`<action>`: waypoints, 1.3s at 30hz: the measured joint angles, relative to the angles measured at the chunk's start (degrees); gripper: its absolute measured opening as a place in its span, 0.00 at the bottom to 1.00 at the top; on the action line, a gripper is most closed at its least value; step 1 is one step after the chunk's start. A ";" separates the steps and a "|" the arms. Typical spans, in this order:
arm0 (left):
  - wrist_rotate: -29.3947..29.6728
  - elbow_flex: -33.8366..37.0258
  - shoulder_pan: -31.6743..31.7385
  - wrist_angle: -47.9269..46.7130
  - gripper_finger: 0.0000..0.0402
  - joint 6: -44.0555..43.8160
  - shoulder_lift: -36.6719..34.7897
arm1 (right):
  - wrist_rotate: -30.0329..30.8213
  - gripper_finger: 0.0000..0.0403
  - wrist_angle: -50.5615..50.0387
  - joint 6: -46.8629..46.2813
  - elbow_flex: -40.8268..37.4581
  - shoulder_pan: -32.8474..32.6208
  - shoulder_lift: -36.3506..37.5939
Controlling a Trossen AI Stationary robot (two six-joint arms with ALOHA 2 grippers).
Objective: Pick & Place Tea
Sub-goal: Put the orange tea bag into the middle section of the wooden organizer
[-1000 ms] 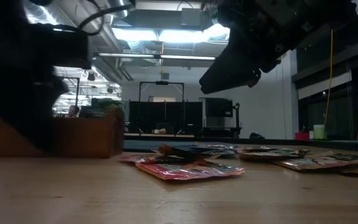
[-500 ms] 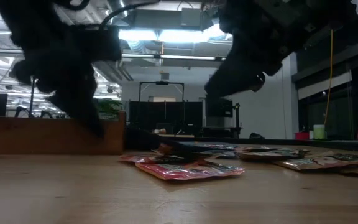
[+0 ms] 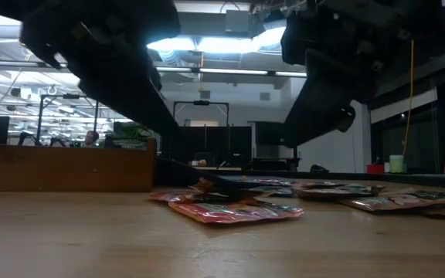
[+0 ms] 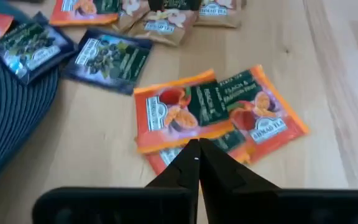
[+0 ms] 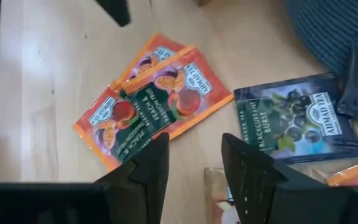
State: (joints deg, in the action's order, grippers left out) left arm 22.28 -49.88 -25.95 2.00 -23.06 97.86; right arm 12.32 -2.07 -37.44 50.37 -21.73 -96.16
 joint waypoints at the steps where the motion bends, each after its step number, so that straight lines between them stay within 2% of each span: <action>1: -0.01 0.00 0.26 0.47 0.00 0.72 0.22 | -0.24 0.37 0.04 1.63 0.00 -0.33 0.00; 8: -0.61 -0.30 1.78 4.07 0.00 2.51 2.93 | -1.45 0.37 2.08 24.43 0.02 -3.66 -3.35; 12: -1.67 -2.66 2.26 3.65 0.00 2.37 6.26 | 1.14 0.37 4.54 31.47 0.02 -4.49 -6.79; 19: -0.93 -7.94 3.15 -3.63 0.00 -0.49 9.53 | 9.40 0.37 6.64 36.22 0.00 -5.24 -10.55; 31: 0.08 -8.24 3.51 -9.90 0.01 -9.35 9.55 | 9.92 0.37 12.08 41.90 0.04 -5.25 -13.27; 39: -1.01 -8.24 3.56 -10.86 0.01 -11.83 9.55 | 10.44 0.37 13.85 46.44 0.04 -5.25 -13.46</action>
State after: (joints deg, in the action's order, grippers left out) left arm 21.27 -58.13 -22.39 -8.86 -34.89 107.42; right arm 22.76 11.78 9.01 50.41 -26.98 -109.62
